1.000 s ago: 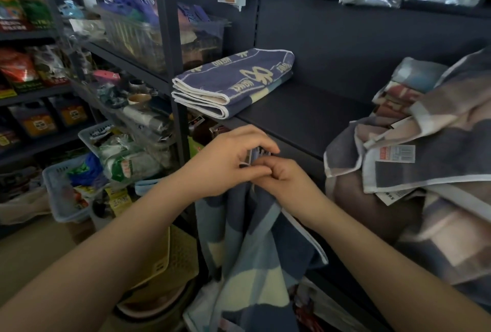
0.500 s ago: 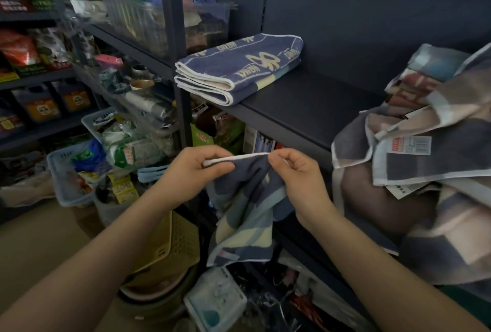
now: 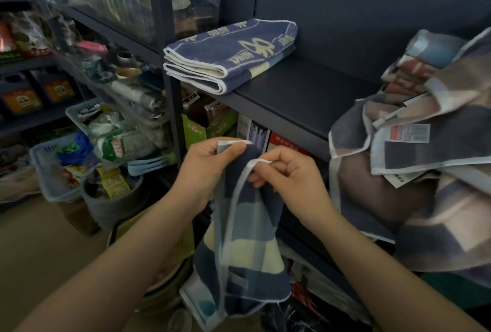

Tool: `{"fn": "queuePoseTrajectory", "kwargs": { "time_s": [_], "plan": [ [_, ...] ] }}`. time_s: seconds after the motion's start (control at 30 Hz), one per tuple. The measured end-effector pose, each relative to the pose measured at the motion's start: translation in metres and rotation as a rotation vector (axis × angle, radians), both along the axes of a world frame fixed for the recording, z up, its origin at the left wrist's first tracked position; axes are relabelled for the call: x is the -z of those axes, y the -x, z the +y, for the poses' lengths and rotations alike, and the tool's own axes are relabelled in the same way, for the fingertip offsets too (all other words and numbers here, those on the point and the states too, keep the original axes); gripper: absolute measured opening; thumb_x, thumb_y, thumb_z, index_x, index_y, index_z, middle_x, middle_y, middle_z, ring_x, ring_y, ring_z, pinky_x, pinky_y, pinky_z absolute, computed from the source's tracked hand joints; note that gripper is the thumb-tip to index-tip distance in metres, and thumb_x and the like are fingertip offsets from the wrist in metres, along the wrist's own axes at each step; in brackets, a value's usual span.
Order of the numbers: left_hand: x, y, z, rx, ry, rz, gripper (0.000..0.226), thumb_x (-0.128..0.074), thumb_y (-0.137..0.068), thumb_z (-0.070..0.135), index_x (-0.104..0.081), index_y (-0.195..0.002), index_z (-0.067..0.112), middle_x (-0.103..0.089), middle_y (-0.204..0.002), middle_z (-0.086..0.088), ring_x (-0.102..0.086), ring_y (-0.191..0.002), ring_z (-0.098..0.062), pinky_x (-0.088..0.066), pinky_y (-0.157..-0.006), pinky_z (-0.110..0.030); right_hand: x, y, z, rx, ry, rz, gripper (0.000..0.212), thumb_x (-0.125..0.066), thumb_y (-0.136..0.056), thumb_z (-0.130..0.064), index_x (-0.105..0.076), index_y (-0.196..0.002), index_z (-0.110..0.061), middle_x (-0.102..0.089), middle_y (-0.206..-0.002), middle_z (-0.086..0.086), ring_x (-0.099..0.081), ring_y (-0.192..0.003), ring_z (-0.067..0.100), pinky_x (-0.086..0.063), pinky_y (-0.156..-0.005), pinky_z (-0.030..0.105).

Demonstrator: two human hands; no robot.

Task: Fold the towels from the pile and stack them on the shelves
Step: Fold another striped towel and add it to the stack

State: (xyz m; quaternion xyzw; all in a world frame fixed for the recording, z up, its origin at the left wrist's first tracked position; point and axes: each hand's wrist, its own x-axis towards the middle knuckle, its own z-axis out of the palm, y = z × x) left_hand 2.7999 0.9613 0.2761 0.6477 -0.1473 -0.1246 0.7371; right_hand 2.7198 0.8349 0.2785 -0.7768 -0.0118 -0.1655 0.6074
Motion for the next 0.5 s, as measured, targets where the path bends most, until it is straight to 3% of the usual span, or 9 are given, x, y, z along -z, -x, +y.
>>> {"fn": "queuePoseTrajectory", "kwargs": {
  "time_s": [0.1,0.17,0.27,0.4,0.5],
  "plan": [
    [-0.001,0.007,-0.002,0.032,-0.032,-0.036,0.016,-0.056,-0.089,0.012,-0.071,-0.084,0.013,-0.071,-0.072,0.007,-0.063,-0.067,-0.003,-0.051,-0.061,-0.015,0.003,-0.003,-0.002,0.15,0.237,-0.078,0.009,-0.064,-0.085,-0.011,-0.066,-0.078,-0.016,-0.062,-0.06,-0.005,-0.057,-0.058,0.006,-0.047,-0.06,0.018],
    [-0.003,0.011,-0.003,0.027,-0.042,-0.046,0.02,-0.055,-0.09,0.012,-0.071,-0.079,0.017,-0.071,-0.069,0.01,-0.063,-0.065,0.001,-0.049,-0.059,-0.013,0.005,-0.005,-0.002,0.273,0.429,-0.16,0.007,-0.066,-0.082,-0.018,-0.066,-0.076,-0.016,-0.055,-0.069,-0.008,-0.052,-0.067,0.005,-0.041,-0.064,0.011],
    [-0.005,0.014,-0.003,0.014,-0.049,-0.01,0.023,-0.053,-0.091,0.013,-0.071,-0.076,0.017,-0.071,-0.068,0.009,-0.063,-0.064,-0.001,-0.049,-0.057,-0.013,0.006,-0.008,-0.001,0.267,0.486,-0.218,0.019,-0.06,-0.084,-0.029,-0.062,-0.075,-0.012,-0.05,-0.076,-0.01,-0.05,-0.074,0.003,-0.038,-0.068,0.008],
    [-0.008,0.02,-0.005,0.042,-0.034,0.09,0.029,-0.048,-0.094,0.022,-0.07,-0.078,0.014,-0.07,-0.069,-0.001,-0.064,-0.063,-0.01,-0.051,-0.056,-0.016,0.005,-0.007,0.001,0.198,0.534,-0.221,0.021,-0.05,-0.091,-0.031,-0.058,-0.081,-0.013,-0.048,-0.067,-0.02,-0.051,-0.068,0.006,-0.042,-0.059,0.021],
    [-0.01,0.025,-0.007,0.053,-0.039,0.131,0.034,-0.044,-0.096,0.03,-0.069,-0.082,0.012,-0.068,-0.076,-0.01,-0.063,-0.068,-0.018,-0.05,-0.059,-0.021,0.006,-0.007,0.002,0.237,0.509,-0.22,0.022,-0.052,-0.09,-0.033,-0.058,-0.08,-0.015,-0.048,-0.064,-0.018,-0.053,-0.063,0.008,-0.046,-0.058,0.031]
  ]
}}
